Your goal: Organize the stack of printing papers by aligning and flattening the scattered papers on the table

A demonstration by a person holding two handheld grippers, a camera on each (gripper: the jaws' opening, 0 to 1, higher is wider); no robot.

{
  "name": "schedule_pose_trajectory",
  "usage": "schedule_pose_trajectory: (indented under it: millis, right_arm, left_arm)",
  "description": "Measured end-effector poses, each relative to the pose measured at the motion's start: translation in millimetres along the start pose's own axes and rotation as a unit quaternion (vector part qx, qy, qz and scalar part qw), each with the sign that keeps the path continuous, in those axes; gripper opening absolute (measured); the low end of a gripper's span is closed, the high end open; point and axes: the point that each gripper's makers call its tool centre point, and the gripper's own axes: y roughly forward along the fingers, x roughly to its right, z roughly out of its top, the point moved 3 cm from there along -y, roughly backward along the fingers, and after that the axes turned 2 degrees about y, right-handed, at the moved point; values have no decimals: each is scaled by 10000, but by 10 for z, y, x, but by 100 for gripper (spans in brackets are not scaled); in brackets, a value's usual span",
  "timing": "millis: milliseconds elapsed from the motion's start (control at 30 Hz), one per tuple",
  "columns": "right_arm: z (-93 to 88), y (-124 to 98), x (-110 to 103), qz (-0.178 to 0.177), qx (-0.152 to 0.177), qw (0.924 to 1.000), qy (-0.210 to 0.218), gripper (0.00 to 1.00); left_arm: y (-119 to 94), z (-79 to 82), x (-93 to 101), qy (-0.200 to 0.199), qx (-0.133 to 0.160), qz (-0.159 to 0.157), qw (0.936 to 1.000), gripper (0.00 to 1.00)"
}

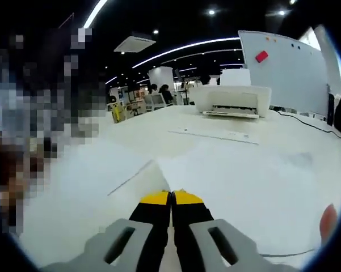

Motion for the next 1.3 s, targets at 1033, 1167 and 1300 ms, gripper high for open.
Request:
schedule_pose_trajectory:
  millis: [1033, 1167, 1300]
  right_arm:
    - [260, -571, -1117, 1165, 473, 9916, 290, 0]
    - [318, -626, -1292, 1328, 483, 9899, 142, 0]
    - [416, -636, -1329, 1422, 489, 9886, 23, 0]
  left_arm:
    - [4, 0, -7, 26, -38, 21, 10000, 6]
    - [8, -7, -7, 23, -44, 33, 10000, 6]
    - [6, -18, 3, 31, -37, 29, 10000, 6]
